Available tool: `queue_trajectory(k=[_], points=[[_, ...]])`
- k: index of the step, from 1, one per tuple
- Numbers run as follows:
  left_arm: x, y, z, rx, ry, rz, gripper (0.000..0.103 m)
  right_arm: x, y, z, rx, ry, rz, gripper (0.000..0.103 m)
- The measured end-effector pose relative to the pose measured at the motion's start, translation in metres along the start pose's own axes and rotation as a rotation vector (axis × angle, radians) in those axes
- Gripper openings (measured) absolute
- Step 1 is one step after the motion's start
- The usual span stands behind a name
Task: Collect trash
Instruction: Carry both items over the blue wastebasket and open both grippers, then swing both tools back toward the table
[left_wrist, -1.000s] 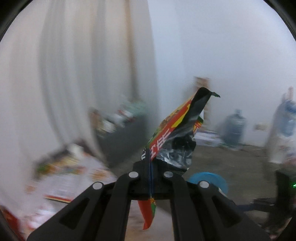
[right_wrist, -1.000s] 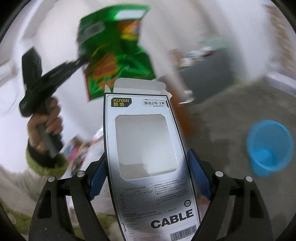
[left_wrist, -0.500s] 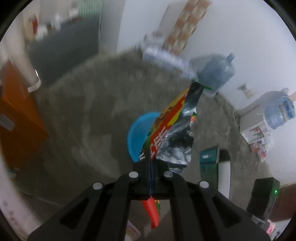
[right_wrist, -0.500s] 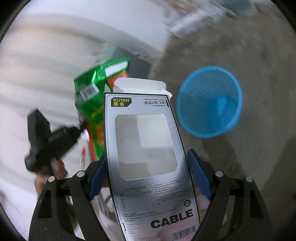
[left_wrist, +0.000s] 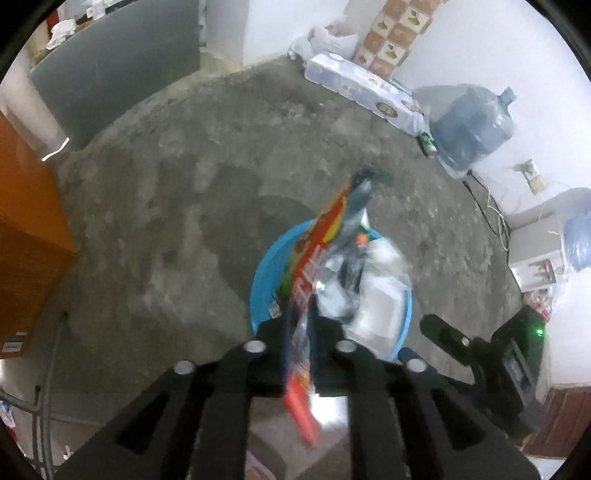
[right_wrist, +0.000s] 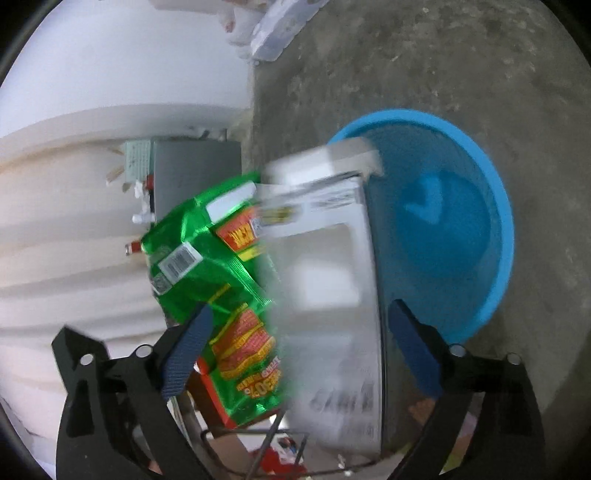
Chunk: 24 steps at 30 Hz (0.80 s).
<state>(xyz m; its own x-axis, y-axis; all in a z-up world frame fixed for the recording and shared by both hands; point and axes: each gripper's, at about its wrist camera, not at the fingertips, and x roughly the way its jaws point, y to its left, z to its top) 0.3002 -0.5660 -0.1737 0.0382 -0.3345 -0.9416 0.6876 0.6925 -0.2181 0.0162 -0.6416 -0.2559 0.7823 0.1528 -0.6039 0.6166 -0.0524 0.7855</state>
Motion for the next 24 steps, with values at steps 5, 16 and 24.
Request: queue_trajectory(k=[5, 16, 24], points=[[-0.012, 0.002, -0.010, 0.004, -0.009, -0.051, 0.019, -0.009, -0.010, -0.012, 0.027, -0.022, 0.010, 0.092], [-0.064, -0.010, -0.037, 0.041, -0.010, -0.146, 0.019, -0.058, -0.037, -0.048, 0.037, -0.066, -0.001, 0.092], [-0.171, 0.007, -0.087, 0.088, -0.123, -0.198, 0.040, -0.070, -0.015, -0.066, -0.045, -0.053, 0.010, 0.092]])
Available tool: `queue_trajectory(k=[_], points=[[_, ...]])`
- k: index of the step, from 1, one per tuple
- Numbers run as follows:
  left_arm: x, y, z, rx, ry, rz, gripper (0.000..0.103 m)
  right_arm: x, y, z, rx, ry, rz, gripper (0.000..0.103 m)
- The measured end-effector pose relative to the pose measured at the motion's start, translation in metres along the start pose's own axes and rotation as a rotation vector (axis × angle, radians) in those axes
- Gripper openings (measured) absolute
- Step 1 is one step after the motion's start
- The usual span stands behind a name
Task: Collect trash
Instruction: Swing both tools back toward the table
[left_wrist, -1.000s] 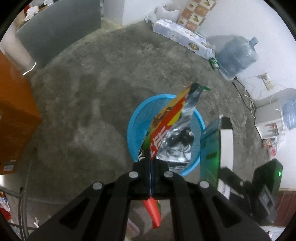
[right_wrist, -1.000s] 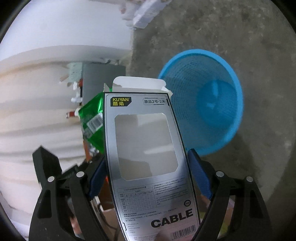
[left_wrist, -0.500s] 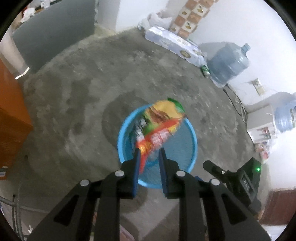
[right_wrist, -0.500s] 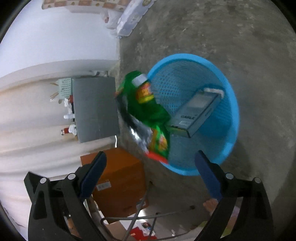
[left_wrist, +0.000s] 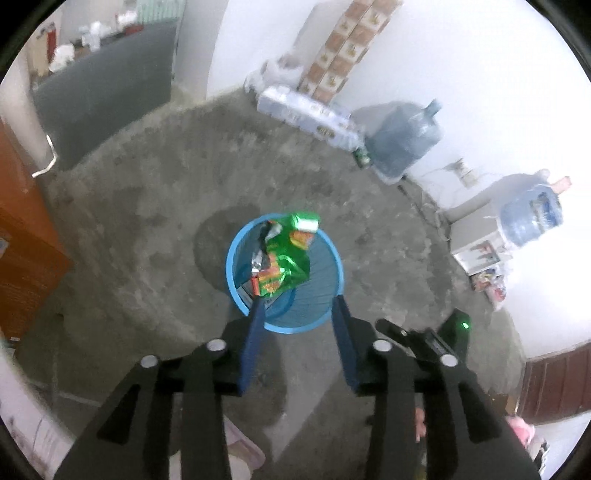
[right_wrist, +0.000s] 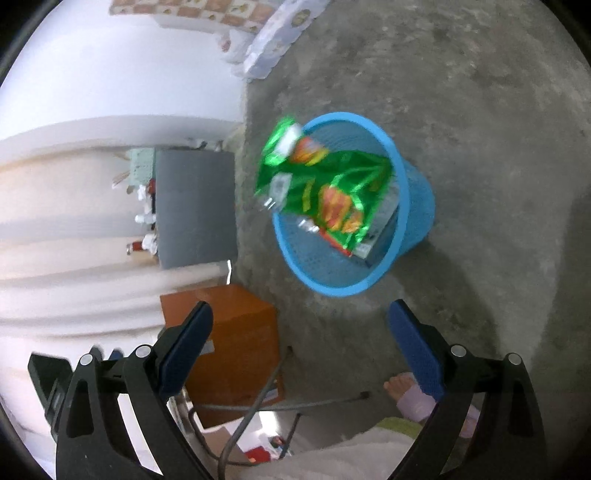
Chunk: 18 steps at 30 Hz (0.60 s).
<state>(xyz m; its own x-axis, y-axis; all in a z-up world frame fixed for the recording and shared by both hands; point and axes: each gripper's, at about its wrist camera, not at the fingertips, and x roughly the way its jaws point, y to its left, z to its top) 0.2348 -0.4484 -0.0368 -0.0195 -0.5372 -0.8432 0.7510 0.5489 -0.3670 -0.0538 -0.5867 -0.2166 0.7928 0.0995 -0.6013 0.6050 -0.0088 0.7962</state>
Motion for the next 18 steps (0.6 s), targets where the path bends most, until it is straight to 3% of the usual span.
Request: queue_trajectory(k=[7, 13, 18], points=[[-0.109, 0.018, -0.054, -0.005, -0.162, -0.020, 0.059, 0.004, 0.021, -0.005, -0.053, -0.004, 0.011, 0.092], [-0.191, 0.054, -0.124, -0.067, -0.331, -0.006, 0.075, 0.010, 0.046, -0.024, -0.177, 0.006, -0.093, 0.092], [-0.236, 0.095, -0.201, -0.162, -0.450, 0.172, 0.077, 0.017, 0.077, -0.058, -0.363, 0.022, -0.221, 0.092]])
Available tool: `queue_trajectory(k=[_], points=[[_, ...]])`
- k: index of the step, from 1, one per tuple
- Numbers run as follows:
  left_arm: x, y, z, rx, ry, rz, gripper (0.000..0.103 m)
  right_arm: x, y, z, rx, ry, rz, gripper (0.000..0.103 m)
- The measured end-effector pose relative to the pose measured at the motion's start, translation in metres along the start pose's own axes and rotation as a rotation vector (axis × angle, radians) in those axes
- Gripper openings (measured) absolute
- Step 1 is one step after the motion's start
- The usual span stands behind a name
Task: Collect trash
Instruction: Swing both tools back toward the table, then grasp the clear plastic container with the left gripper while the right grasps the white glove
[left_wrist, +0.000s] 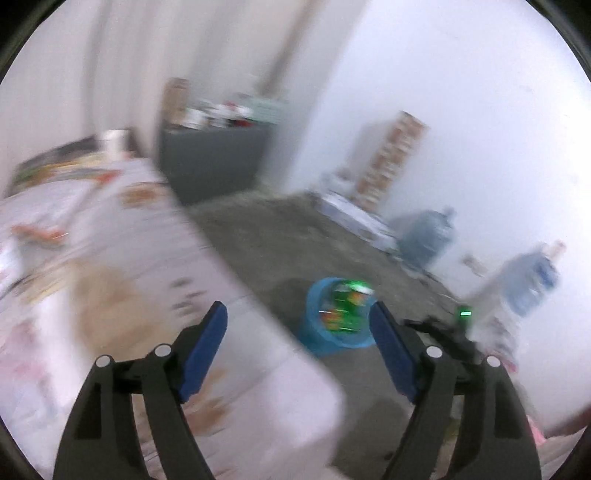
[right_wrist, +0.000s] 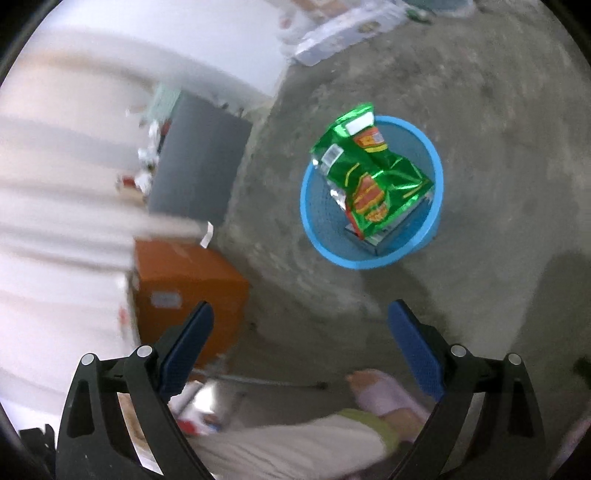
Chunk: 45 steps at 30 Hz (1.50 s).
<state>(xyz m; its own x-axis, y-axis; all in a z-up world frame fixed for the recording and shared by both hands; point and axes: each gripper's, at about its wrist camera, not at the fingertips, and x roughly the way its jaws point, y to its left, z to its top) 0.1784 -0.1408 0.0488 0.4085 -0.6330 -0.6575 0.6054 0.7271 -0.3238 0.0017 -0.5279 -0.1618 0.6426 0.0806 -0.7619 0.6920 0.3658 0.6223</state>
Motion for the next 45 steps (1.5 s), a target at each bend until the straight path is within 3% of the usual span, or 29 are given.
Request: queue_trajectory(k=[2, 5, 7, 11, 14, 20, 29, 32, 36, 45], points=[[-0.022, 0.025, -0.025, -0.039, -0.011, 0.097, 0.078, 0.002, 0.022, -0.009, -0.080, 0.022, -0.069, 0.092], [-0.044, 0.050, -0.052, -0.085, -0.012, 0.136, 0.078, 0.003, 0.056, -0.019, -0.203, 0.028, -0.151, 0.092], [-0.063, 0.066, -0.070, -0.106, -0.041, 0.184, 0.078, 0.002, 0.090, -0.027, -0.312, 0.019, -0.161, 0.093], [-0.096, 0.102, -0.088, -0.167, -0.091, 0.262, 0.078, -0.006, 0.158, -0.051, -0.498, -0.001, -0.073, 0.093], [-0.118, 0.128, -0.095, -0.233, -0.146, 0.310, 0.078, -0.013, 0.212, -0.081, -0.619, 0.021, 0.070, 0.093], [-0.158, 0.187, -0.114, -0.378, -0.252, 0.417, 0.078, -0.004, 0.276, -0.141, -0.786, 0.100, 0.218, 0.093], [-0.161, 0.230, -0.124, -0.401, -0.247, 0.508, 0.078, 0.018, 0.333, -0.186, -0.855, 0.224, 0.260, 0.093], [-0.161, 0.238, -0.126, -0.393, -0.251, 0.500, 0.076, 0.019, 0.347, -0.192, -0.864, 0.229, 0.262, 0.093], [-0.149, 0.253, -0.127, -0.389, -0.202, 0.544, 0.065, 0.021, 0.351, -0.200, -0.867, 0.248, 0.246, 0.093], [-0.121, 0.280, -0.131, -0.470, -0.144, 0.489, 0.029, 0.040, 0.359, -0.214, -0.872, 0.274, 0.205, 0.093]])
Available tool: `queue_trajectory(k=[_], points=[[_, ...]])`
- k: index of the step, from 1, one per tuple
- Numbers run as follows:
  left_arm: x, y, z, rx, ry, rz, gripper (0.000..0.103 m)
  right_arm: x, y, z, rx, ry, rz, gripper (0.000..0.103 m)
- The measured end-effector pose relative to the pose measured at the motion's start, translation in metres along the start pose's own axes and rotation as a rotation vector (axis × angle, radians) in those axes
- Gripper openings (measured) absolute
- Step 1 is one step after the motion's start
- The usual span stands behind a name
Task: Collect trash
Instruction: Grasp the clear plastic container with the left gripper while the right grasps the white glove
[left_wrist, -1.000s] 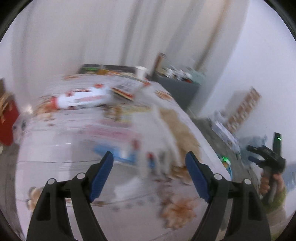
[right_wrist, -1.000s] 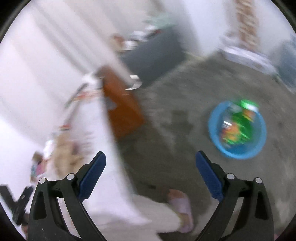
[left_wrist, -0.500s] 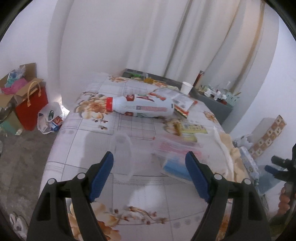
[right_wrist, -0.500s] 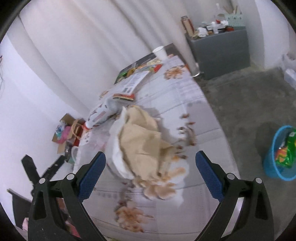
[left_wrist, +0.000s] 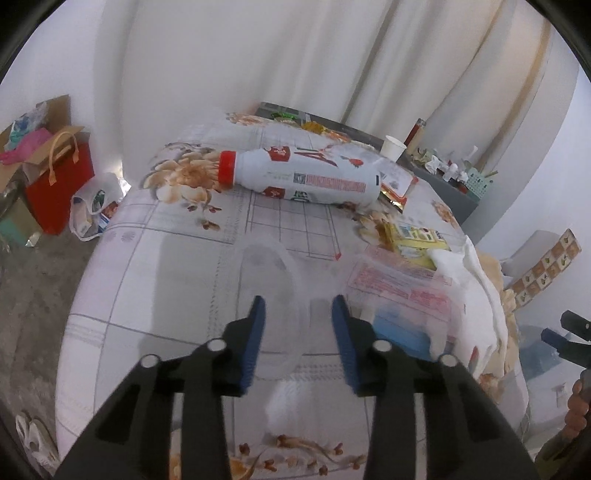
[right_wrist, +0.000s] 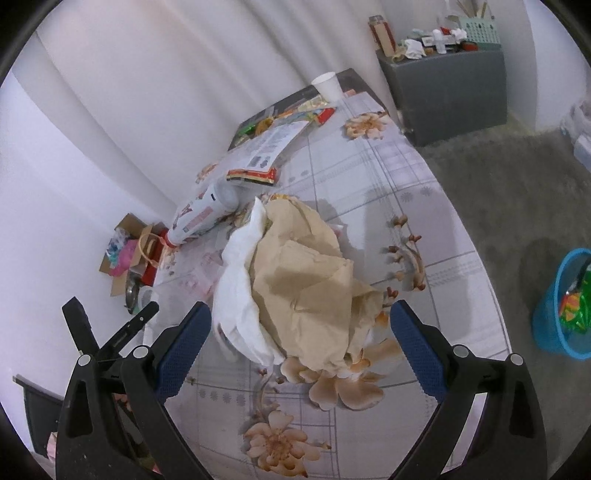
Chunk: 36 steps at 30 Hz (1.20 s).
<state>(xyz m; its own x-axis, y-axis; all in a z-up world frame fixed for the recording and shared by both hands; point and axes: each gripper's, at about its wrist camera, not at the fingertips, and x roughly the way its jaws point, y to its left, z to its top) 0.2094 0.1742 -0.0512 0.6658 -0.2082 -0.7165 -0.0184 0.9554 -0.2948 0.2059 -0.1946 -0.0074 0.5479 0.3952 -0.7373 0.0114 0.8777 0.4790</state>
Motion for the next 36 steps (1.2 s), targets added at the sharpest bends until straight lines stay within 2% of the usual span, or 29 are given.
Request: queue_trajectory(k=[3, 5, 10, 15, 18, 21, 24, 26, 31, 33, 36], points=[[0.005, -0.002, 0.002, 0.001, 0.009, 0.007, 0.012, 0.002, 0.001, 0.002, -0.009, 0.003, -0.006, 0.093], [0.006, -0.001, 0.003, -0.005, 0.008, 0.003, 0.006, 0.007, 0.003, 0.004, -0.014, 0.010, -0.009, 0.093], [0.000, -0.002, 0.003, -0.010, -0.013, -0.001, 0.005, 0.018, 0.004, 0.009, -0.008, 0.028, -0.003, 0.092], [-0.010, -0.005, 0.002, -0.001, -0.036, -0.001, 0.005, 0.023, 0.013, 0.013, -0.028, 0.017, -0.021, 0.081], [-0.016, -0.006, 0.000, 0.007, -0.048, 0.000, 0.005, 0.016, 0.033, 0.013, -0.112, -0.025, 0.001, 0.080], [-0.018, -0.006, -0.001, 0.012, -0.050, 0.000, 0.005, 0.019, 0.058, 0.009, -0.215, -0.023, 0.023, 0.078], [-0.020, -0.007, -0.002, 0.012, -0.050, -0.002, 0.005, 0.035, 0.076, 0.005, -0.290, 0.015, 0.027, 0.071], [-0.021, -0.006, -0.003, 0.010, -0.049, -0.003, 0.005, 0.049, 0.082, 0.003, -0.312, 0.037, 0.017, 0.062], [-0.020, -0.005, -0.006, 0.002, -0.035, -0.010, 0.005, 0.072, 0.079, 0.008, -0.290, 0.066, -0.018, 0.046], [-0.020, -0.003, -0.008, 0.000, -0.033, -0.012, 0.005, 0.078, 0.080, 0.009, -0.296, 0.066, -0.038, 0.043], [-0.020, -0.003, -0.009, -0.003, -0.031, -0.014, 0.005, 0.084, 0.082, 0.007, -0.308, 0.069, -0.066, 0.034]])
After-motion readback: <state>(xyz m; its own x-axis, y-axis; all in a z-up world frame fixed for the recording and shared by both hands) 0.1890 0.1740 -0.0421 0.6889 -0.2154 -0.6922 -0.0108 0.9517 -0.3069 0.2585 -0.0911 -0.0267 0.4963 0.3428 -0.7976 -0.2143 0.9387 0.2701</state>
